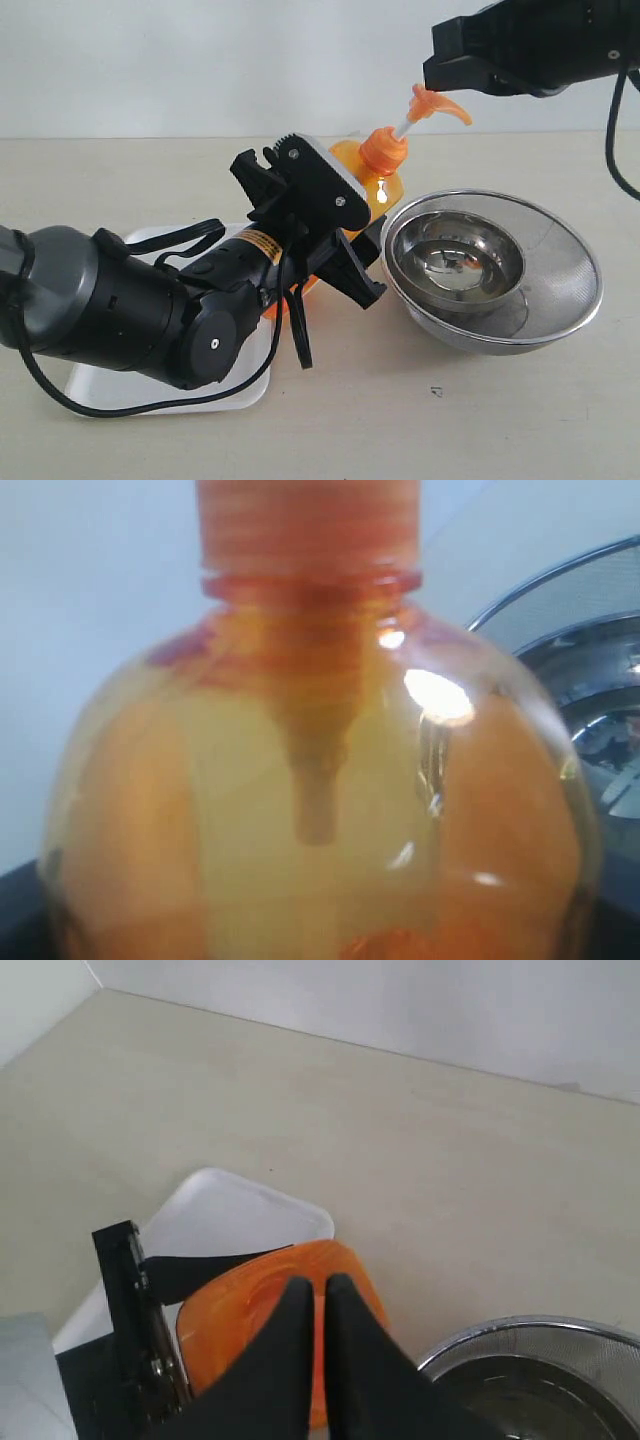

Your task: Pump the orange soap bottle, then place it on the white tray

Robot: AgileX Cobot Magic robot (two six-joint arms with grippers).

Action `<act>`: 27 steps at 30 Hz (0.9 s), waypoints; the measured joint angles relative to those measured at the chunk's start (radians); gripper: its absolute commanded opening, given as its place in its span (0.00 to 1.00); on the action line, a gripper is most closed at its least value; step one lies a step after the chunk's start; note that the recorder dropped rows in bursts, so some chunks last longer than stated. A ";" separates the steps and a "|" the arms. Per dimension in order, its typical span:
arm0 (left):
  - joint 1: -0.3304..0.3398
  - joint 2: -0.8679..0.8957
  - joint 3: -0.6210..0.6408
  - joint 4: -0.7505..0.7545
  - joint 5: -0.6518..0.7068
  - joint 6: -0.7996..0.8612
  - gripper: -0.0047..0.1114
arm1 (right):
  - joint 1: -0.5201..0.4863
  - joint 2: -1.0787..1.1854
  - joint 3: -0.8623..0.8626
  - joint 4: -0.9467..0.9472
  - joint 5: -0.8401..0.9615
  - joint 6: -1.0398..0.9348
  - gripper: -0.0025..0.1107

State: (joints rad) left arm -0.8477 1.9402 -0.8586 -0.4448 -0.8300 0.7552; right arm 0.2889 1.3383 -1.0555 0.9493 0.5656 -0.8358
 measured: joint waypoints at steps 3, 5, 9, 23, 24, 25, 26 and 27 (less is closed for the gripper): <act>0.000 0.000 0.000 0.000 0.000 0.000 0.08 | 0.000 0.000 0.000 0.000 0.021 0.000 0.02; 0.000 0.000 0.000 0.000 0.000 0.000 0.08 | 0.000 0.000 0.000 0.000 0.025 0.000 0.02; 0.000 0.000 0.000 0.000 0.000 0.000 0.08 | 0.000 0.000 0.000 0.000 0.033 0.002 0.02; 0.009 0.000 0.002 -0.018 -0.004 0.010 0.08 | 0.000 0.059 -0.015 0.020 0.036 0.011 0.02; 0.009 0.000 0.002 -0.018 -0.004 0.012 0.08 | 0.000 0.059 -0.015 0.020 0.038 0.011 0.02; 0.009 0.000 0.002 -0.018 -0.006 0.012 0.08 | 0.000 0.059 -0.015 0.020 0.040 0.011 0.02; 0.009 0.000 0.002 -0.018 -0.006 0.012 0.08 | 0.000 0.059 -0.015 0.020 0.042 0.011 0.02; 0.009 0.000 0.002 -0.018 -0.006 0.012 0.08 | 0.000 0.059 -0.015 0.020 0.044 0.011 0.02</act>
State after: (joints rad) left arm -0.8391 1.9402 -0.8567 -0.4632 -0.8355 0.7672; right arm 0.2889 1.3971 -1.0703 0.9695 0.6099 -0.8245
